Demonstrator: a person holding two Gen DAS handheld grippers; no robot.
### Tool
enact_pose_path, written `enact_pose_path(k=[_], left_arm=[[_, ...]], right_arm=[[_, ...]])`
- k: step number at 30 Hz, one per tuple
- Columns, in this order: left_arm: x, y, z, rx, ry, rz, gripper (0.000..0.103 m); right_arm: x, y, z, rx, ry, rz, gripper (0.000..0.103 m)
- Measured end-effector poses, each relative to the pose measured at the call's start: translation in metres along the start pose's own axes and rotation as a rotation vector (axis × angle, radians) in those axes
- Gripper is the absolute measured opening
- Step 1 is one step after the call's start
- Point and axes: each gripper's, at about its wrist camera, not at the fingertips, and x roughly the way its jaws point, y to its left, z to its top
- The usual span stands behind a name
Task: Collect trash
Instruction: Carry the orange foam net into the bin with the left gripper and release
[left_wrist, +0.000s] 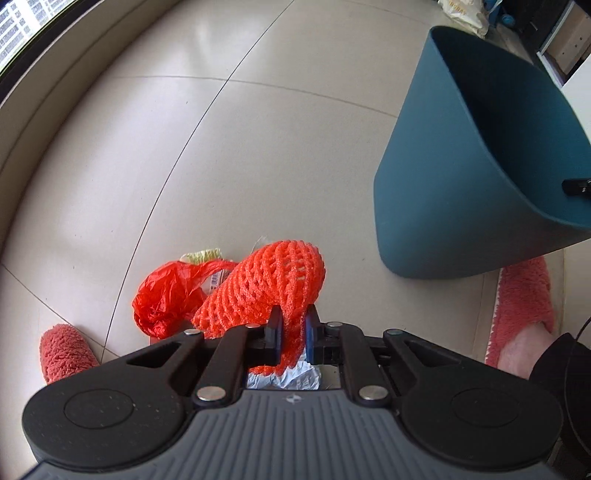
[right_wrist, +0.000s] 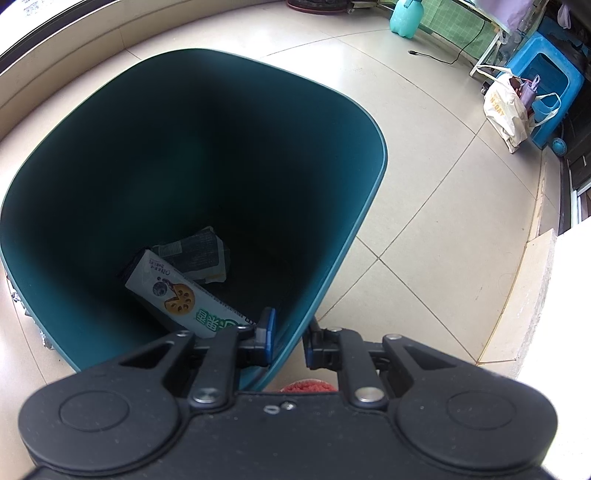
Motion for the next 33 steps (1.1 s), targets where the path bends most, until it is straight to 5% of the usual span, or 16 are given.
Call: enact_pose_path(k=[8, 14, 24, 33], left_arm=[[-0.071, -0.041, 0.044, 0.052, -0.165, -0.138, 0.011], [-0.089, -0.082, 0.079, 0.125, -0.229, -0.187, 0.011], [-0.047, -0.144, 0.113, 0.201, -0.18, -0.233, 0.011], [0.016, -0.171, 0.127, 0.217, -0.106, -0.186, 0.011]], right_arm=[[-0.001, 0.0, 0.001, 0.001, 0.0, 0.001, 0.015], [-0.001, 0.0, 0.002, 0.003, -0.001, 0.002, 0.015], [-0.001, 0.001, 0.002, -0.002, -0.003, 0.006, 0.015], [-0.003, -0.001, 0.001, 0.002, -0.011, 0.02, 0.015]])
